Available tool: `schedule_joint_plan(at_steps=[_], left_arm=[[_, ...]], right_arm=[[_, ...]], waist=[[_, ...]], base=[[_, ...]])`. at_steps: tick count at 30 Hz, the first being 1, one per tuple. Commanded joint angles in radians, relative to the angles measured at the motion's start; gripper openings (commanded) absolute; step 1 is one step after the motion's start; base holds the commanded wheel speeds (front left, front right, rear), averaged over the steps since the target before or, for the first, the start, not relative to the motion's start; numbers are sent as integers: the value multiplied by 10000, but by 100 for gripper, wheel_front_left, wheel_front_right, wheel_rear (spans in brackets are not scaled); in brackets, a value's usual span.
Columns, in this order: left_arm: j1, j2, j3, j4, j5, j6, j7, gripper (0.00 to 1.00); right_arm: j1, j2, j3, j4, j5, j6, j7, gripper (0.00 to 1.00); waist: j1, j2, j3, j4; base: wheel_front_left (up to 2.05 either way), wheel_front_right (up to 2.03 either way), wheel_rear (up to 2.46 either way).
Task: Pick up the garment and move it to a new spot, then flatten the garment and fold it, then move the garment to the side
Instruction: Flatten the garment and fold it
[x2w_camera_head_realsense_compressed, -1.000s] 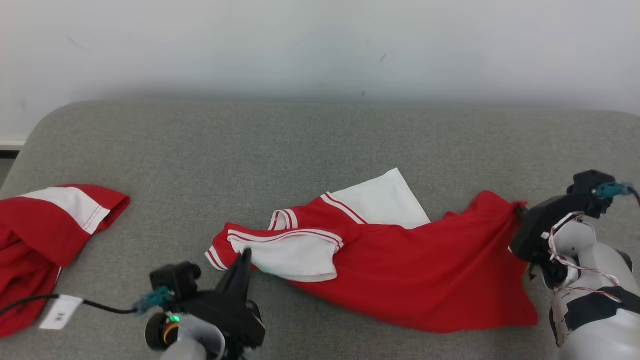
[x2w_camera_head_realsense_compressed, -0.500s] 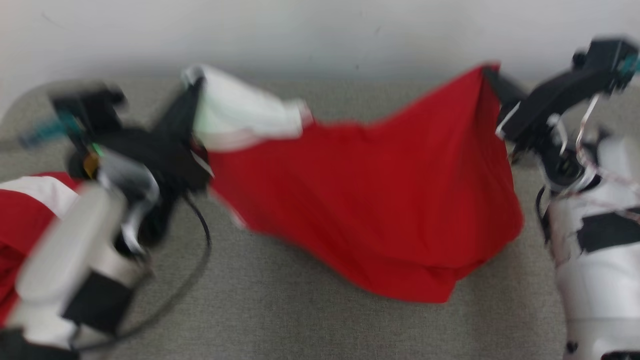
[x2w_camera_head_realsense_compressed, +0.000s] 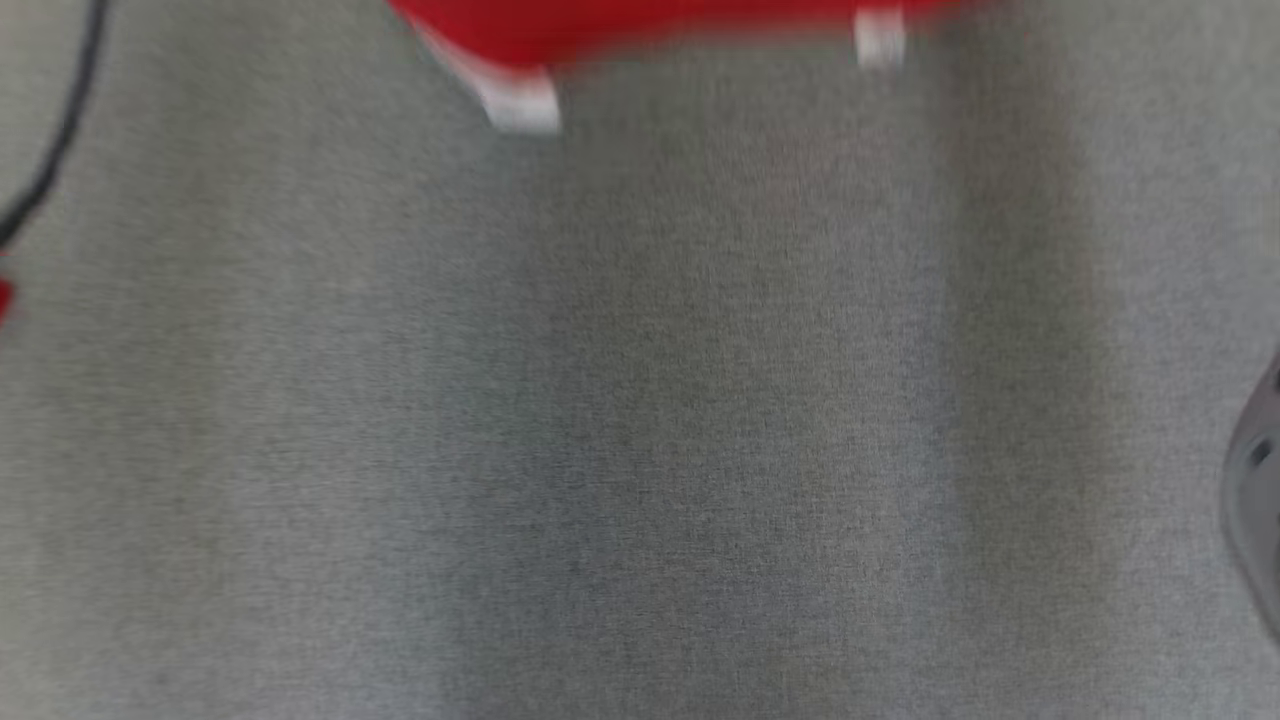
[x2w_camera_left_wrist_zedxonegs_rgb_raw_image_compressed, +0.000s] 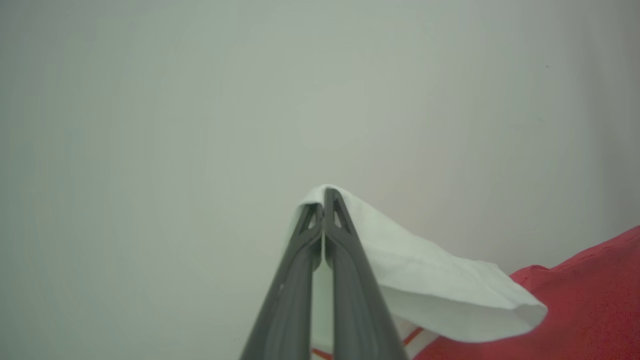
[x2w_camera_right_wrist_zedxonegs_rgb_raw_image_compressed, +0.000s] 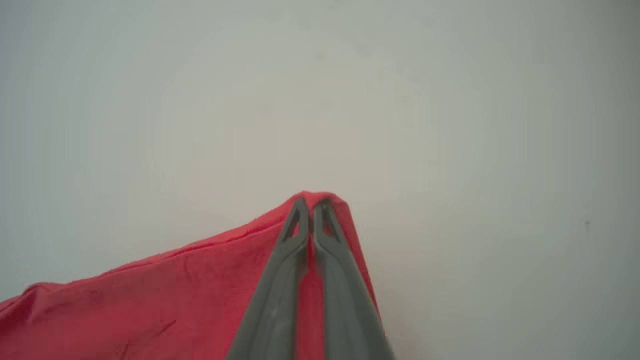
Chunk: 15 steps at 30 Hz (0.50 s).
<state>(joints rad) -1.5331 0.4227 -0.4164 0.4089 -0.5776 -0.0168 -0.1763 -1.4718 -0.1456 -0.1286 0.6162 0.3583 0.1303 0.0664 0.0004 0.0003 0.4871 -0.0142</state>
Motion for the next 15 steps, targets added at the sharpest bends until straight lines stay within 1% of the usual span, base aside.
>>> schedule_joint_plan(at_steps=[1, 2, 4, 6, 8, 10, 12, 15], left_arm=[[-254, -137, -69, 56, 243, -18, -235, 0], [-485, -252, 17, 91, 300, 25, -490, 0], [-805, -407, 210, 43, 428, -31, -767, 0], [-797, -670, 462, -93, 342, -111, -873, 0], [-495, -891, 691, -272, 342, -249, -900, 0], [60, -1090, 846, -378, 391, -396, -890, 0], [663, -1287, 922, -339, 332, -543, -894, 0], [1982, -1606, 795, -410, 285, -817, -897, 0]], right_arm=[[-263, -54, 4, 53, -189, 5, -377, 0], [-373, -58, -39, 150, -346, 5, -760, 0], [-596, -157, -9, 279, -638, 5, -1462, 0], [-666, -243, 39, 496, -829, 5, -1864, 0], [-433, -367, 237, 813, -1025, 5, -1984, 0], [-90, -458, 391, 1176, -945, 5, -2024, 0], [236, -636, 761, 1455, -1060, 5, -1907, 0], [977, -805, 1276, 1809, -950, 5, -1716, 0]], waist=[[-4, -3, 823, -383], [-4, -3, 794, -367], [-4, -3, 729, -331], [-4, -3, 706, -279], [-4, -3, 694, -227], [-4, -3, 652, -165], [-4, -3, 666, -92], [-4, -3, 571, 32]], base=[[0, 0, 0], [0, 0, 0], [0, 0, 0], [0, 0, 0], [0, 0, 0], [0, 0, 0], [0, 0, 0], [0, 0, 0]])
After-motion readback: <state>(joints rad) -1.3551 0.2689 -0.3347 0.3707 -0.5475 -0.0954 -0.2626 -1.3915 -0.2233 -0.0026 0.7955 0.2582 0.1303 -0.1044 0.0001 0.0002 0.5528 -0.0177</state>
